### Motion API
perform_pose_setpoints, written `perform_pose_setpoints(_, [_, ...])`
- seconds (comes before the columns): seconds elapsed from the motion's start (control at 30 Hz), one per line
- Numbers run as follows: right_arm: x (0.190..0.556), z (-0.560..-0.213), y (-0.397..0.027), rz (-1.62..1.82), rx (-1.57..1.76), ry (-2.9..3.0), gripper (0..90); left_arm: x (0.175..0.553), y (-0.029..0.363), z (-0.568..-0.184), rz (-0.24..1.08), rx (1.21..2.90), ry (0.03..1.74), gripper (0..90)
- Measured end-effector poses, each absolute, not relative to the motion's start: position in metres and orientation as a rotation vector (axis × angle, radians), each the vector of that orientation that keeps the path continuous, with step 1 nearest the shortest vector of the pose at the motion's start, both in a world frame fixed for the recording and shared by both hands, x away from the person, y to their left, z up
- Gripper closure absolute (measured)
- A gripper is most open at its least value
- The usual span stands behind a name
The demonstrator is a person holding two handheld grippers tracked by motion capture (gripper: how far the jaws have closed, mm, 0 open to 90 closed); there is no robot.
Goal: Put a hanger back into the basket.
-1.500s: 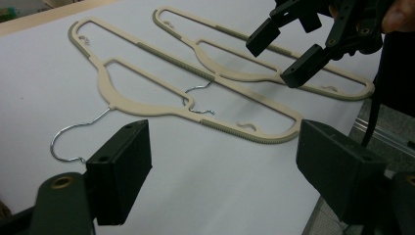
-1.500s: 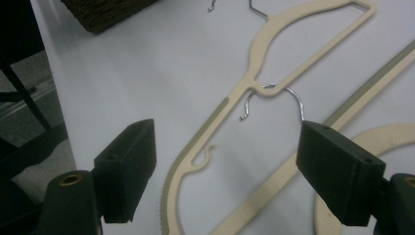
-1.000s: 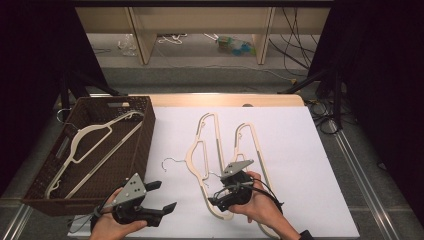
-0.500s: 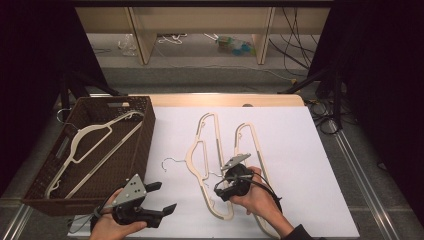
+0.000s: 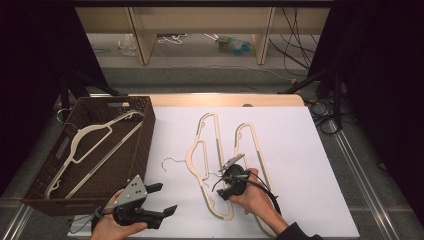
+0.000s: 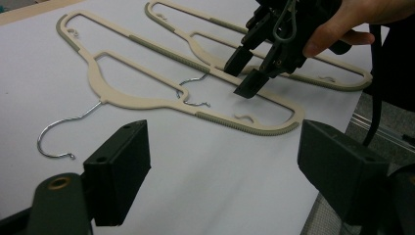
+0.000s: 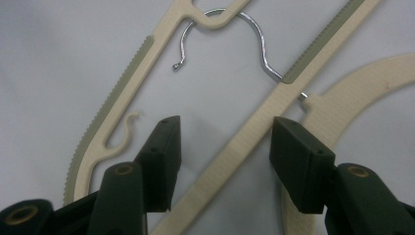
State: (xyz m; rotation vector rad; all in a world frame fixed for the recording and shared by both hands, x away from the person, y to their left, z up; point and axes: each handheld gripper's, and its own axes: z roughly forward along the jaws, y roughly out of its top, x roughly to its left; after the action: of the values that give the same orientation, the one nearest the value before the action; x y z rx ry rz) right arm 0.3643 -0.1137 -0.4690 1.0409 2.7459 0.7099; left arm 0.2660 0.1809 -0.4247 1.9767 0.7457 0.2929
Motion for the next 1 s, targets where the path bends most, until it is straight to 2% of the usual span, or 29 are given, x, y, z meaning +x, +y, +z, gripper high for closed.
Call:
perform_pose_setpoints(0.03, [0.364,-0.468,-0.110,0.662,1.010,2.745,49.6,0.267,0.181,-0.425,0.287,1.980,0.733,20.0])
perform_pose_setpoints(0.13, [0.365,-0.468,-0.109,0.628,0.998,2.746,52.1,0.267,0.181,-0.426,0.291,1.985,0.734,20.0])
perform_pose_setpoints(0.43, [0.370,-0.467,-0.106,0.603,0.991,2.772,55.3,0.266,0.180,-0.427,0.267,1.976,0.751,20.0])
perform_pose_setpoints(0.6, [0.373,-0.464,-0.105,0.625,0.960,2.765,69.0,0.266,0.180,-0.427,0.274,1.980,0.750,20.0])
perform_pose_setpoints(0.63, [0.373,-0.464,-0.105,0.625,0.960,2.765,69.0,0.266,0.180,-0.427,0.272,1.980,0.750,20.0])
perform_pose_setpoints(0.7, [0.376,-0.460,-0.107,0.667,0.955,2.765,88.3,0.266,0.179,-0.428,0.261,1.976,0.750,20.0])
perform_pose_setpoints(0.73, [0.377,-0.460,-0.108,0.671,0.973,2.762,87.8,0.266,0.179,-0.428,0.270,1.980,0.752,20.0])
perform_pose_setpoints(0.77, [0.379,-0.462,-0.109,0.666,1.021,2.765,80.3,0.266,0.179,-0.428,0.265,1.982,0.750,20.0])
perform_pose_setpoints(0.8, [0.381,-0.460,-0.110,0.652,1.028,2.747,67.1,0.266,0.179,-0.428,0.264,1.985,0.747,20.1])
perform_pose_setpoints(0.83, [0.382,-0.458,-0.110,0.620,1.071,2.731,62.5,0.267,0.179,-0.428,0.266,1.989,0.738,20.1])
perform_pose_setpoints(0.97, [0.382,-0.466,-0.108,0.637,1.122,2.780,59.0,0.267,0.178,-0.429,0.260,1.986,0.741,20.1])
perform_pose_setpoints(1.0, [0.382,-0.465,-0.107,0.625,1.121,2.786,55.8,0.267,0.178,-0.429,0.260,1.985,0.744,20.1])
